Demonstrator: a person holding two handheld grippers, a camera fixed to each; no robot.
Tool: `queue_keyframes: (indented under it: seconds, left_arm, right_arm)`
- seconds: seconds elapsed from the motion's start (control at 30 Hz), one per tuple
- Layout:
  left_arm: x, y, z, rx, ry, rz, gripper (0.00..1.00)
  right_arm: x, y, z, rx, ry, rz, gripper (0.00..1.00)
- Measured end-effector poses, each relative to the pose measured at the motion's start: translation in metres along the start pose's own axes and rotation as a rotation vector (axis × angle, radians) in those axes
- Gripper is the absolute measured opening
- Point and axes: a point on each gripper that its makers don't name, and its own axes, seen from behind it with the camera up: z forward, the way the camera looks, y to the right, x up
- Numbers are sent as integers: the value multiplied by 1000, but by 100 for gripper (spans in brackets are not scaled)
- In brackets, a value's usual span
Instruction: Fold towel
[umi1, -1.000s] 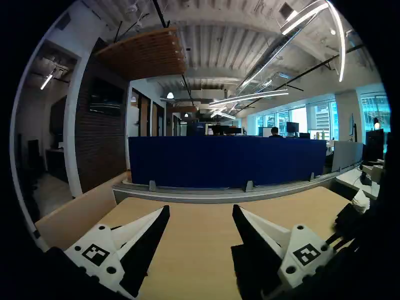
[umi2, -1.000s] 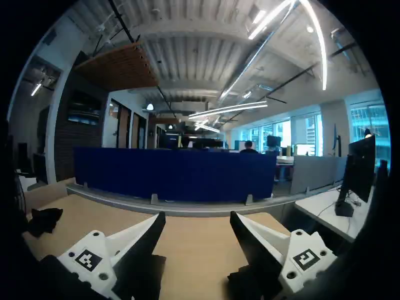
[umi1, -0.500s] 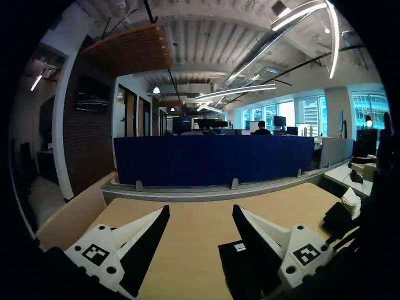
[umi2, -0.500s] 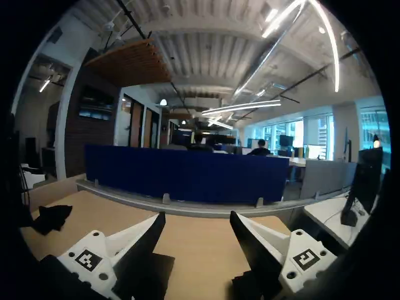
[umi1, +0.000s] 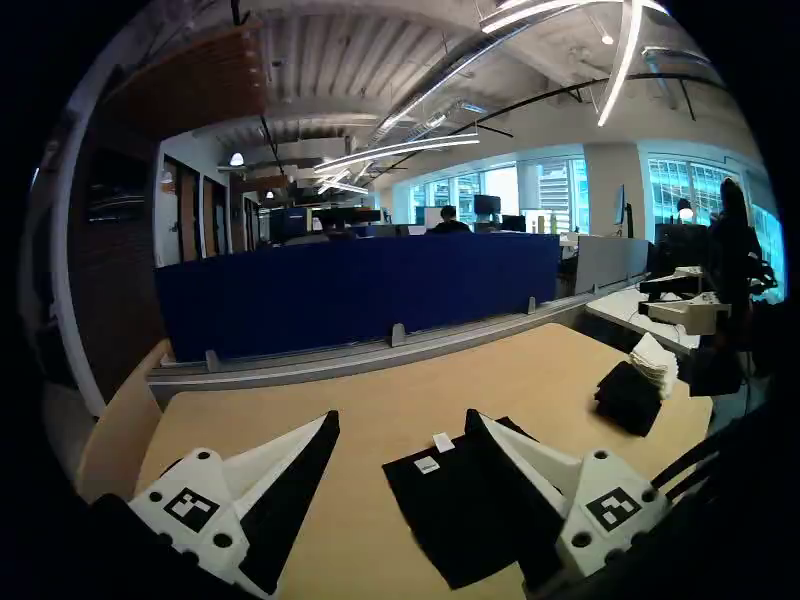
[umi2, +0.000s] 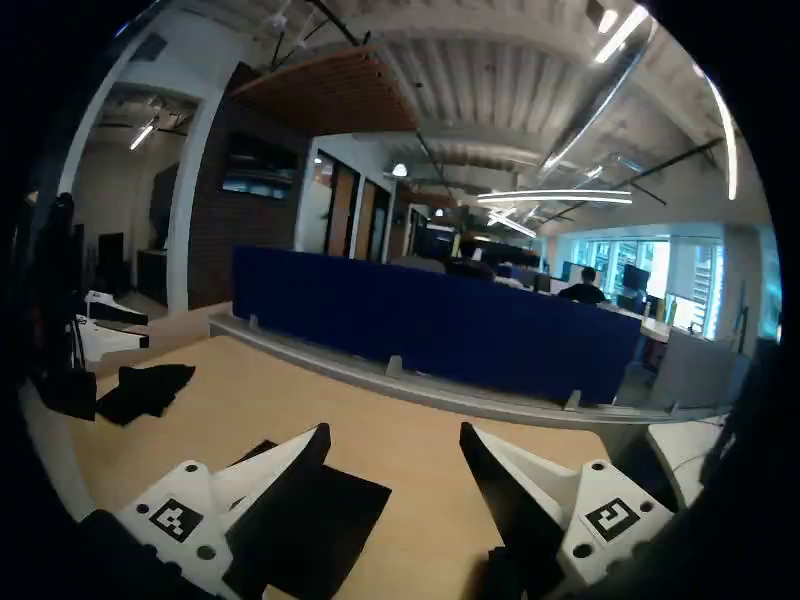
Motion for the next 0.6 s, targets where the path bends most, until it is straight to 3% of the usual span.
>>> queue_keyframes:
  seconds: [0.3, 0.6]
  left_arm:
    - [-31, 8, 5, -38, -71, 35, 93]
    - [-72, 17, 12, -68, -139, 52, 93]
  right_arm:
    - [-22, -23, 7, 87, -69, -36, 100]
    - [-58, -37, 18, 127, -131, -37, 100]
